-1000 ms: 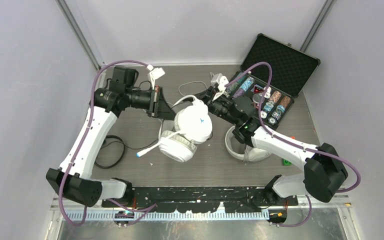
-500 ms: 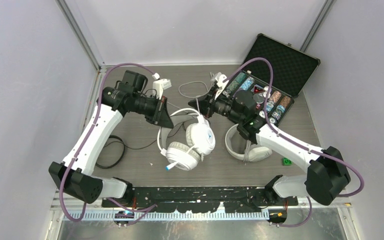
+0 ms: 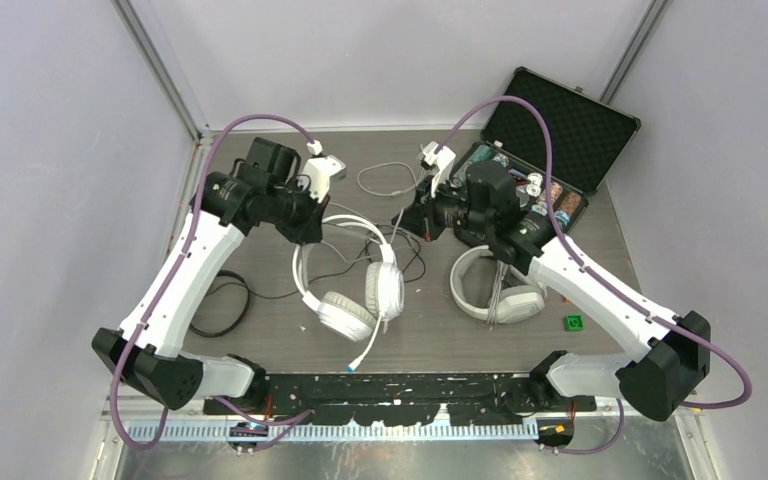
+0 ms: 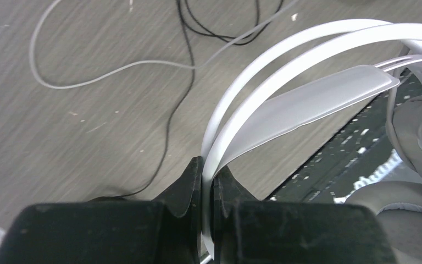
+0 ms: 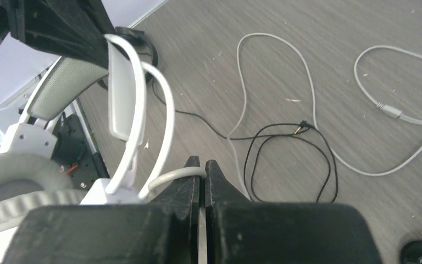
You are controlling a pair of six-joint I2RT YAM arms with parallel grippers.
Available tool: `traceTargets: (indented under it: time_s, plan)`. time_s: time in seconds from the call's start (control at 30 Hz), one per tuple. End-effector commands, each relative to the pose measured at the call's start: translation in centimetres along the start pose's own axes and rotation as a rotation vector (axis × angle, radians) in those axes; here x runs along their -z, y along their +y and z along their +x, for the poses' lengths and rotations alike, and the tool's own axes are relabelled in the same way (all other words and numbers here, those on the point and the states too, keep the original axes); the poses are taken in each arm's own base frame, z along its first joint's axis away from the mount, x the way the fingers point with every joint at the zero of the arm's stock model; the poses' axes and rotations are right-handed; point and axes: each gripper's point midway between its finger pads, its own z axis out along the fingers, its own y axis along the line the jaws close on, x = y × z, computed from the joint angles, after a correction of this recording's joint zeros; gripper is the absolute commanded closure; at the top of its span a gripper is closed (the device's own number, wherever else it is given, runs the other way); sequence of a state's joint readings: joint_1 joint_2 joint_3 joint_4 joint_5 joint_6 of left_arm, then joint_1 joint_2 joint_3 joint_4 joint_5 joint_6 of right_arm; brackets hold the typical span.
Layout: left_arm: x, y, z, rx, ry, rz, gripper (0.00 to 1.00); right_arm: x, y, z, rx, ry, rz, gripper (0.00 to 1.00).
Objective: Wrap the headphones
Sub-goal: Wrap the headphones cable around the headphones.
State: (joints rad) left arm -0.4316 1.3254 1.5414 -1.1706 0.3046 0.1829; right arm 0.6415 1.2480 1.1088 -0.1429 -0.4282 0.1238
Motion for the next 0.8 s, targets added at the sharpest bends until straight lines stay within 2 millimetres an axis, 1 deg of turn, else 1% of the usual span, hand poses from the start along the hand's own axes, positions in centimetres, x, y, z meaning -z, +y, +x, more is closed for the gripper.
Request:
traceTargets:
  time_s: [0.0,0.13,0.3,0.4,0.5,0.63,0.77]
  plan:
    - [0.8,1.8,-0.5,-0.101,0.021,-0.129,1.0,1.1,1.1,-1.6,-0.044,0.041,-0.01,1.0]
    - [0.4,2.5,-0.9,-0.144,0.014,-0.191,1.0,0.9,1.4,-1.3,-0.109,0.113,-0.016,1.0]
    - [0.3,3.8,-0.8,-0.176,0.05,-0.288,1.0,1.3,2.0,-1.1,-0.17,0.176,-0.02,1.0]
    - [0.2,4.2,-0.7,-0.189,0.067,-0.31,1.0,1.4,2.0,-1.4,-0.198,0.191,-0.007,1.0]
    - [-0.2,3.5,-1.0,-0.206,0.046,-0.28,1.0,0.9,1.7,-1.6,-0.22,0.189,0.007,1.0]
    - [-0.8,1.9,-1.5,-0.234,-0.008,-0.193,1.0,-0.1,1.3,-1.5,-0.257,0.204,0.015,1.0]
    - [-1.3,1.2,-1.5,-0.25,-0.015,-0.154,1.0,-0.7,1.2,-1.4,-0.288,0.229,0.016,1.0]
